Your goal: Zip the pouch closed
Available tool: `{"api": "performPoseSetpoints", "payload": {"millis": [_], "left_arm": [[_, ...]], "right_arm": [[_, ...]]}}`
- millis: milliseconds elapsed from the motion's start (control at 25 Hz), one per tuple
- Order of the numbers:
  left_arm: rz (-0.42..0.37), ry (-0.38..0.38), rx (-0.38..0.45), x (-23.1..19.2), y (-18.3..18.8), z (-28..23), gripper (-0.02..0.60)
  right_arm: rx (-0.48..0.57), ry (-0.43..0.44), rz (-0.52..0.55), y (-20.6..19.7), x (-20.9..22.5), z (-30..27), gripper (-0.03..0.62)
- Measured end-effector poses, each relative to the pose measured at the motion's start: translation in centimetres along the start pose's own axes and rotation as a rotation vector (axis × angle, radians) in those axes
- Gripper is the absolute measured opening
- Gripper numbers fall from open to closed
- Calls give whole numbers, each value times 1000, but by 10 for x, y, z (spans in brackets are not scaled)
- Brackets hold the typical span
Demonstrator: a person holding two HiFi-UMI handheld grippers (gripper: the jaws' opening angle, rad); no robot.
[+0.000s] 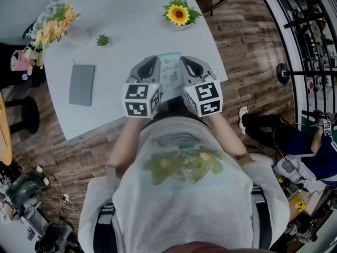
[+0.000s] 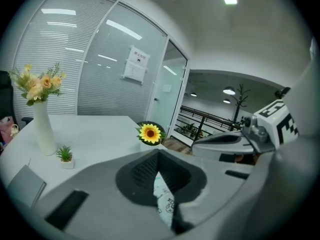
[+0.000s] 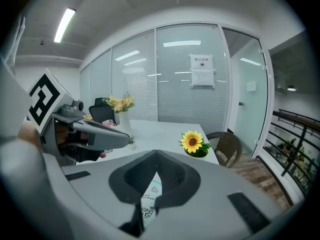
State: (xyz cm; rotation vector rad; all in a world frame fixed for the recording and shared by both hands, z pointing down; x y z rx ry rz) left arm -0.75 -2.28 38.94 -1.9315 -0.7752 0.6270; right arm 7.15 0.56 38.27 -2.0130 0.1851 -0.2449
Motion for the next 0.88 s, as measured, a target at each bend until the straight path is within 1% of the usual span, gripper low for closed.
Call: {"api": "performPoseSetpoints", "payload": {"millis": [120, 360, 520, 680, 880], "left_arm": [[1, -18, 10, 2, 1, 4, 3], [-13, -27, 32, 3, 5, 12, 3], [-28, -37, 23, 6, 3, 15, 3], [-5, -54, 28, 5, 3, 16, 3], [3, -64, 34, 4, 5, 15, 3]], "right_arm": [[2, 6, 0, 1, -6, 4, 17], [-3, -1, 19, 0, -12, 11, 17], [-5, -10, 16, 0, -12, 17, 17], [-7, -18, 16, 0, -10, 19, 17], [-14, -23, 13, -1, -5, 19, 17]]}}
Point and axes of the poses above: the fingertips, and each gripper's own axes: z backward along the fingers, x to its right, y out of its top, the point moved 1 cm from there along z, backward along the fingers, and after that the axes turned 6 degrees about -z, right-handed, at the moved point
